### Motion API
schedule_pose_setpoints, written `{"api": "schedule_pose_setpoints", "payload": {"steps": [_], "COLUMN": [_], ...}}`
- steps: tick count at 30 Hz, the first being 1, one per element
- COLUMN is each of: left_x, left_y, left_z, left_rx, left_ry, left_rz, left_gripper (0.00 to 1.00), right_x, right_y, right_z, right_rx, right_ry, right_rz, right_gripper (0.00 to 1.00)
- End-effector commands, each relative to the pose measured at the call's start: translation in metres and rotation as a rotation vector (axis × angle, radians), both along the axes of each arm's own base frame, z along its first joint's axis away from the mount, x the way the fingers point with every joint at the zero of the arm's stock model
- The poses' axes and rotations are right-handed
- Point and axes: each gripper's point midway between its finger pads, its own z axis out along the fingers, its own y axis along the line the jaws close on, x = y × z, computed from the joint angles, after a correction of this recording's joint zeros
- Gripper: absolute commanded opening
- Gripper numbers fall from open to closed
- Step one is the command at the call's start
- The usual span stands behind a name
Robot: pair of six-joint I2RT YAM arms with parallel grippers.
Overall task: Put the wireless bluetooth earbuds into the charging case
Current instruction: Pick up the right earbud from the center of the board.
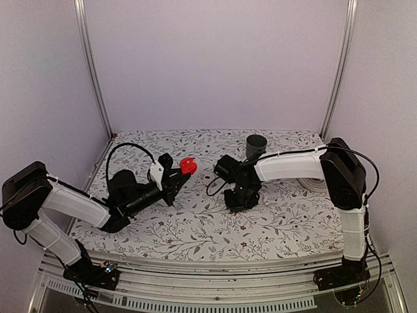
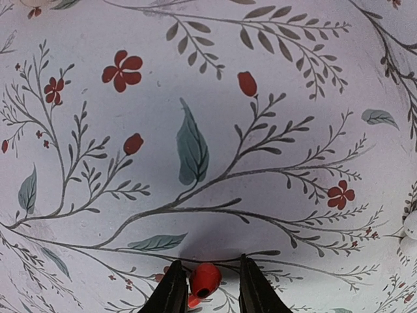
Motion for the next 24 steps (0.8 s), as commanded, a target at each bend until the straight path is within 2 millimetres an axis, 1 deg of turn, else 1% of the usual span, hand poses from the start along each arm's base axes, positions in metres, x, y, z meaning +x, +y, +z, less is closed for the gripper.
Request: {"api": "schedule_pose_setpoints", "payload": {"steps": [1, 4, 6, 11, 13, 16, 17, 20, 22, 24], "left_x": [0.000, 0.000, 0.000, 0.001, 0.001, 0.002, 0.002, 0.002, 0.002, 0.003], "left_y": [0.008, 0.008, 0.008, 0.007, 0.007, 0.005, 0.004, 0.002, 0.002, 0.001], "left_z": [0.013, 0.016, 0.016, 0.016, 0.015, 0.013, 0.013, 0.011, 0.011, 0.009], "left_rx": [-0.025, -0.030, -0.032, -0.033, -0.031, -0.028, -0.027, -0.026, -0.026, -0.023], "left_ry": [-0.040, -0.044, -0.046, -0.044, -0.042, -0.036, -0.033, -0.025, -0.022, -0.017], "left_rz": [0.013, 0.014, 0.012, 0.011, 0.011, 0.007, 0.004, -0.002, -0.002, -0.002], "left_gripper": [0.00, 0.00, 0.00, 0.00, 0.00, 0.00, 0.00, 0.00, 0.00, 0.00], "right_x": [-0.023, -0.024, -0.023, -0.022, -0.021, -0.019, -0.018, -0.017, -0.015, -0.012], "right_y": [-0.013, -0.016, -0.016, -0.011, -0.011, -0.008, -0.009, -0.010, -0.010, -0.012], "right_z": [-0.019, -0.019, -0.018, -0.017, -0.018, -0.020, -0.021, -0.023, -0.022, -0.022], "right_rx": [-0.017, -0.011, -0.004, 0.011, 0.012, 0.015, 0.011, 0.010, 0.014, 0.018], "right_ry": [0.091, 0.097, 0.098, 0.096, 0.093, 0.085, 0.084, 0.085, 0.079, 0.074], "right_rz": [-0.028, -0.038, -0.038, -0.028, -0.025, -0.010, -0.007, 0.003, 0.010, 0.009], "right_gripper": [0.30, 0.30, 0.27, 0.20, 0.14, 0.12, 0.12, 0.17, 0.24, 0.27]}}
